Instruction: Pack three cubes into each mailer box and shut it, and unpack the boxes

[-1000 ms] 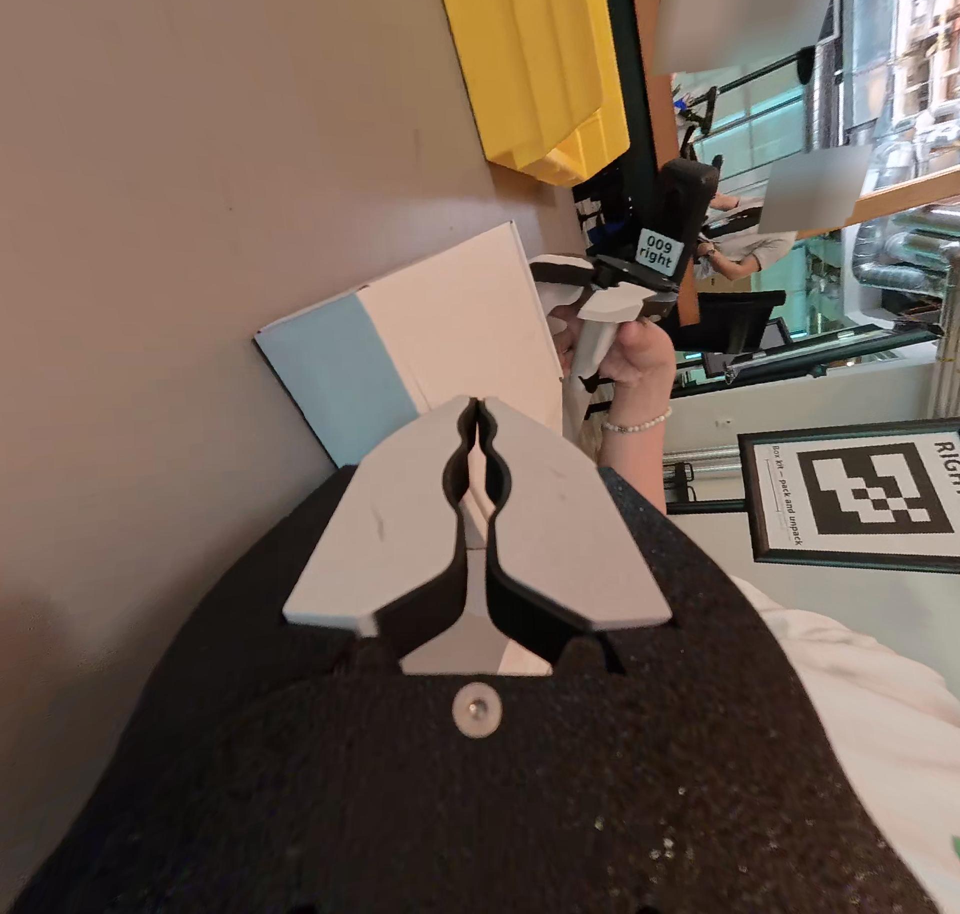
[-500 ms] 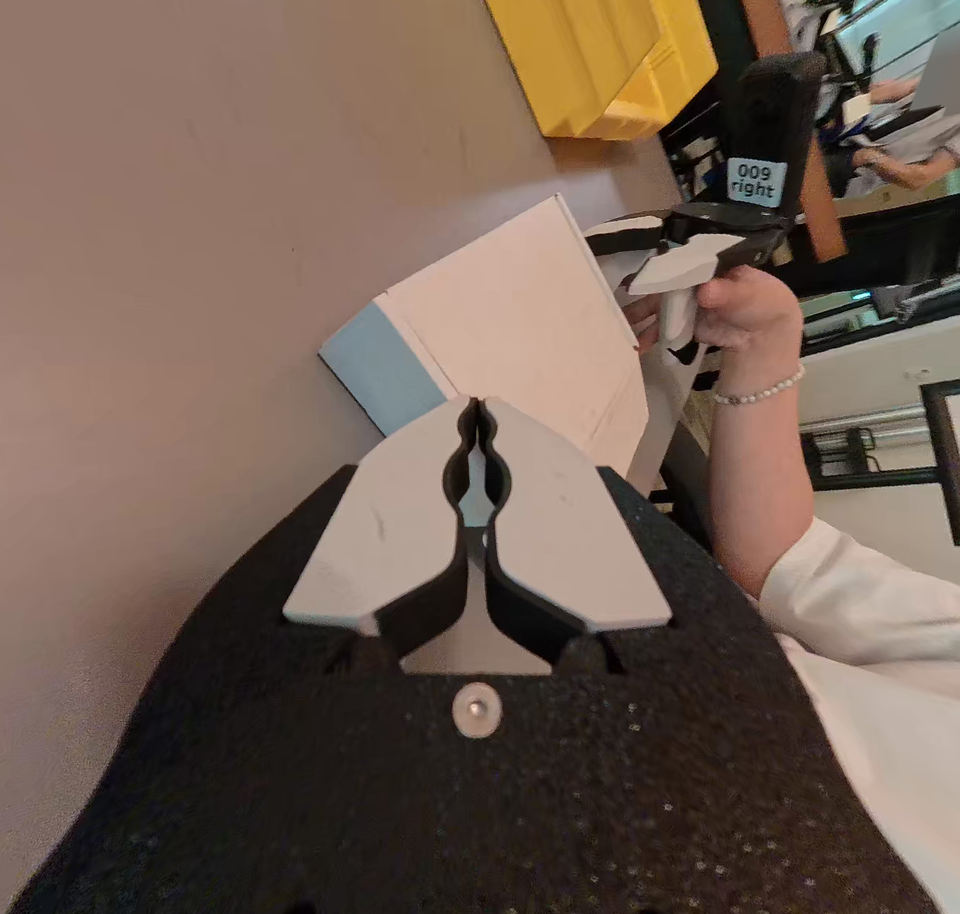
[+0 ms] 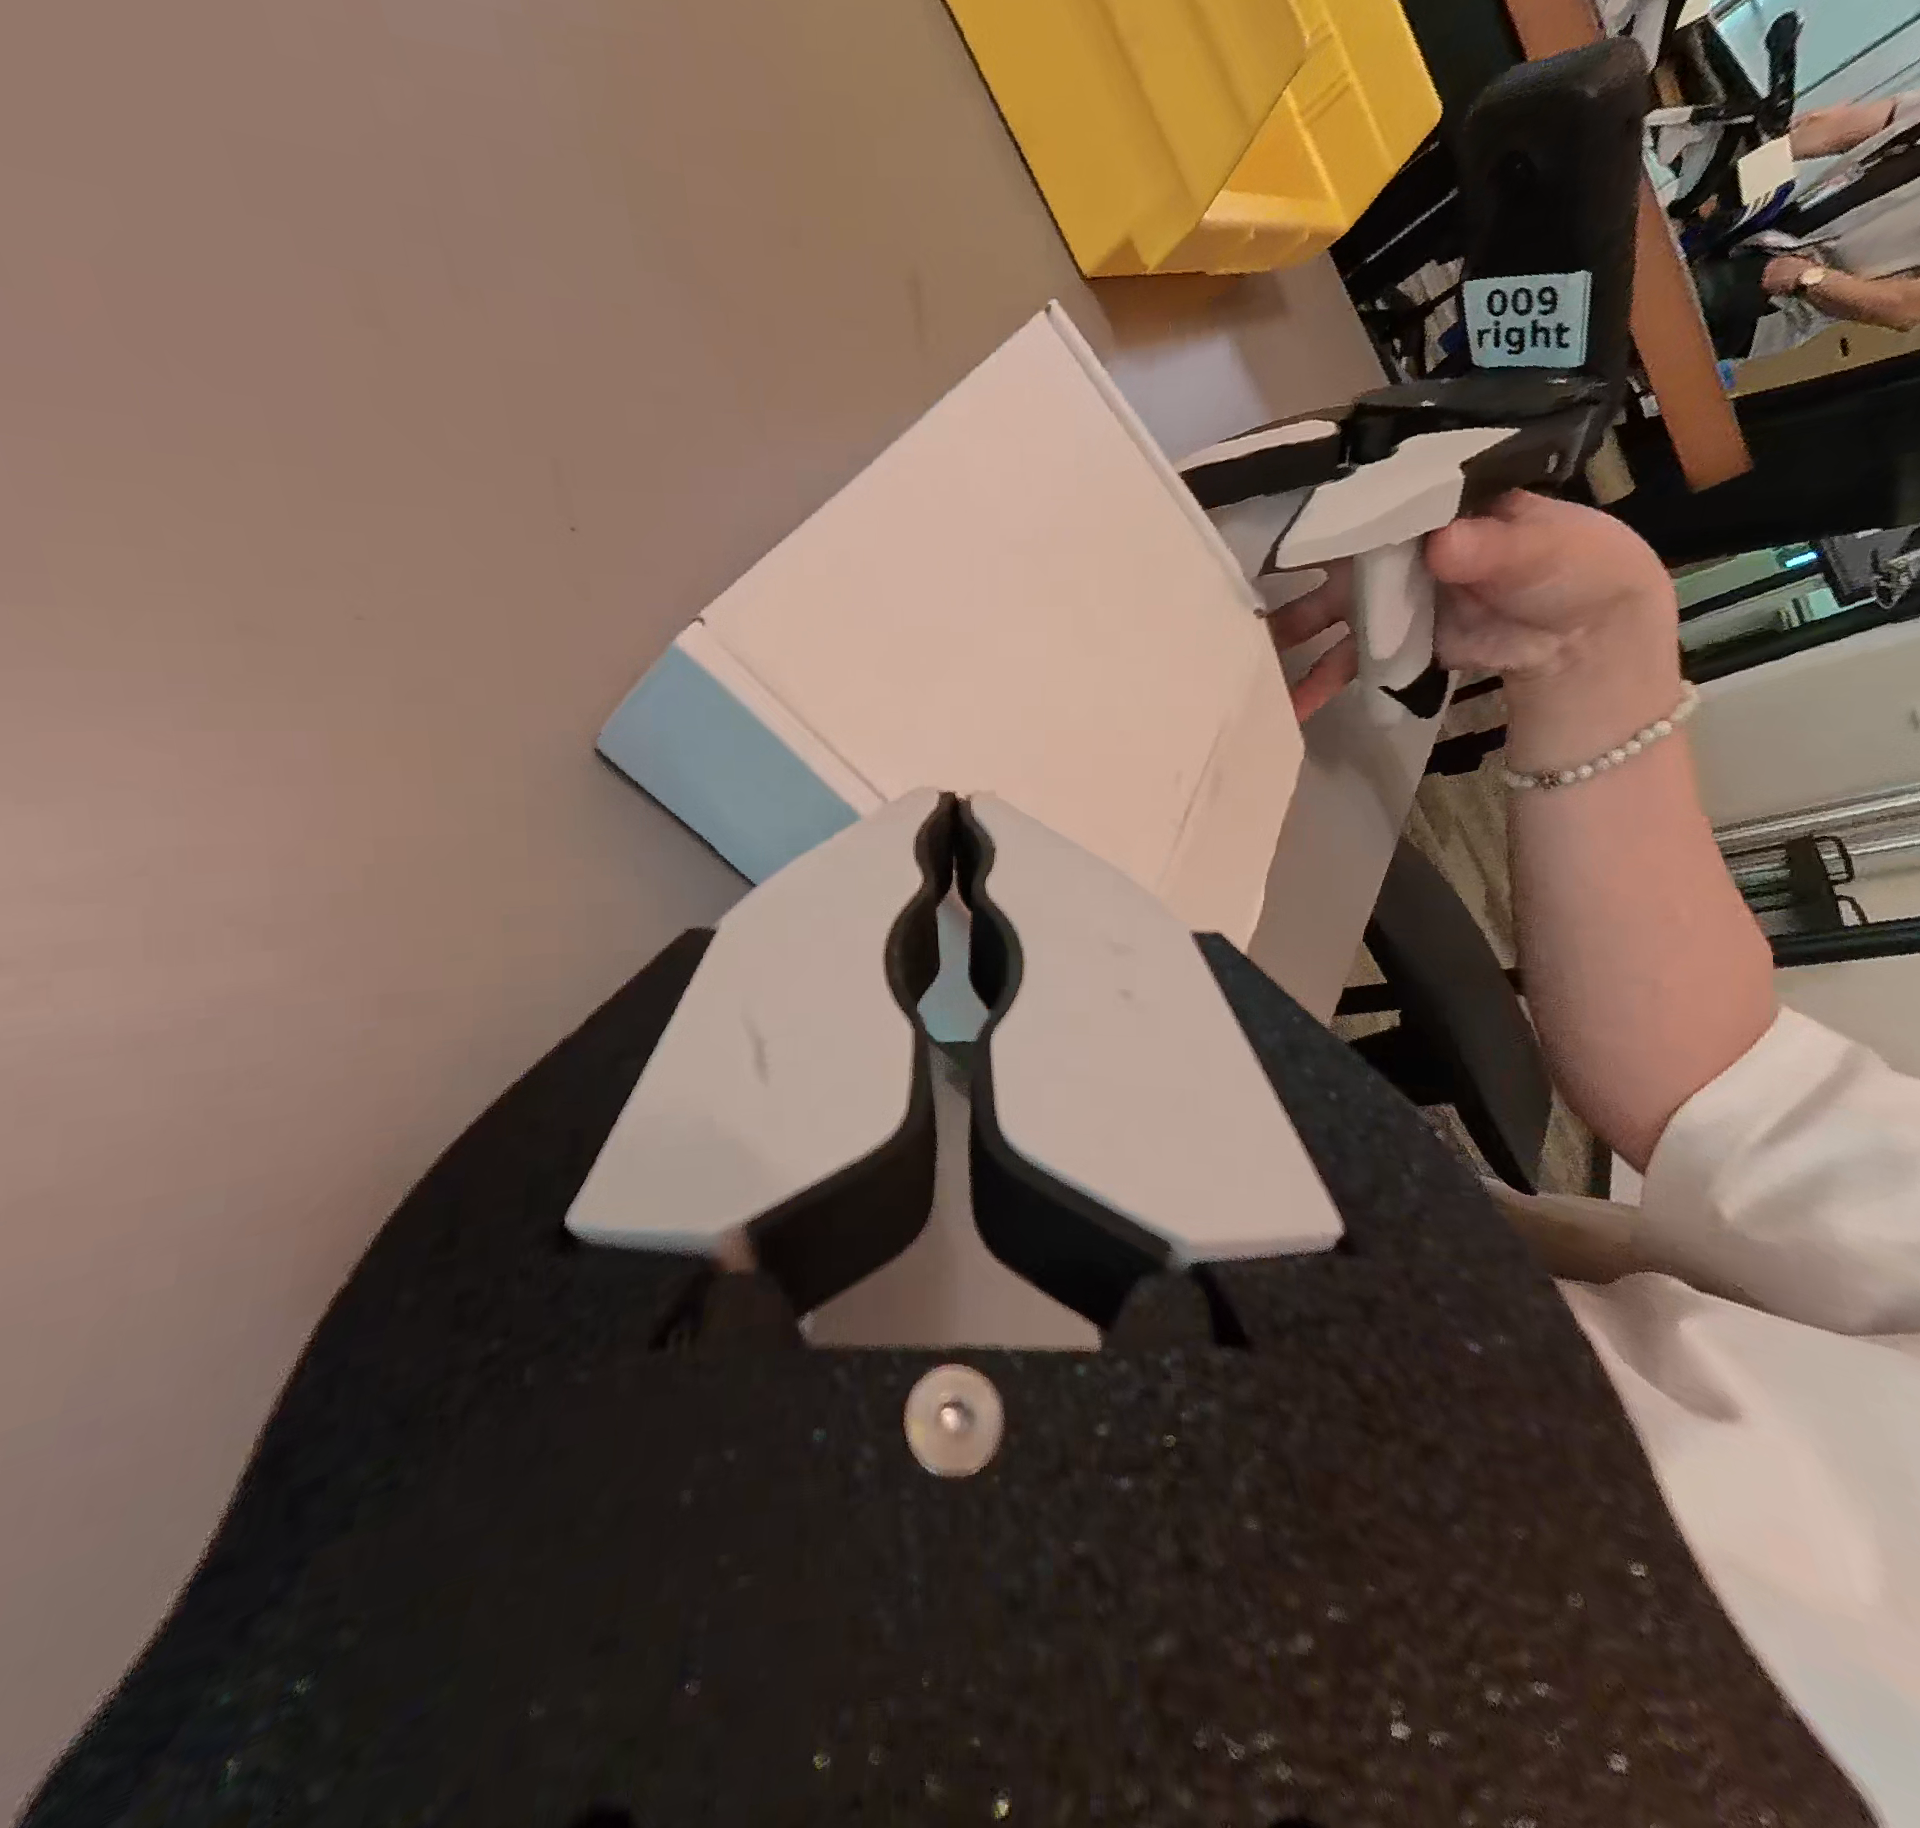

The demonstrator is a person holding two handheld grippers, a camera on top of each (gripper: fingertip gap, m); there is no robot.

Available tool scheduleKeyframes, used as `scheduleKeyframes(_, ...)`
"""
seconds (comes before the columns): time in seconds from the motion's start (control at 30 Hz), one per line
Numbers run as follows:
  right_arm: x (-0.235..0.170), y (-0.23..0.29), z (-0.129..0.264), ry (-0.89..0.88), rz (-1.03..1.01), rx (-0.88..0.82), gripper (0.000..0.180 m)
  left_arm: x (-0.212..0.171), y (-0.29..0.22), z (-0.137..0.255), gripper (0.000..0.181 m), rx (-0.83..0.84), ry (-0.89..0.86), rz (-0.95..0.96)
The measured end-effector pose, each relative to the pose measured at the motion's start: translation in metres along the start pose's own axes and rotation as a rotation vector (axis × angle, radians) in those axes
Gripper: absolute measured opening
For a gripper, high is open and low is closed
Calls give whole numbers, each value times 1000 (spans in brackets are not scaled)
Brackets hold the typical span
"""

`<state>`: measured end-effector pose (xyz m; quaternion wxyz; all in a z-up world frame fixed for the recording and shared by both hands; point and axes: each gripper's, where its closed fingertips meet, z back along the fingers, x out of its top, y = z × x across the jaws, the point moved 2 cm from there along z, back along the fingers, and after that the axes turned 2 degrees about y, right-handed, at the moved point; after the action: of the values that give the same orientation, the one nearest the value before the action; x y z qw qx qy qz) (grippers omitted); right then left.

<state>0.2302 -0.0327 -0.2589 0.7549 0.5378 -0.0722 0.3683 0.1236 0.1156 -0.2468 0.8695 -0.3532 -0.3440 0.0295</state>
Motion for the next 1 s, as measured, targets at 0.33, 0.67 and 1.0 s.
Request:
scheduleKeyframes(0.33,6,6,-18,224,-63,47,67,-2,3,4,0,-27,-28,0)
scheduleKeyframes(0.67,13,16,-44,323,-130,148,74,-3,5,6,0,-24,-38,-10)
scheduleKeyframes(1.0,6,19,-51,316,-184,198,73,-4,3,5,0,-11,-48,-92)
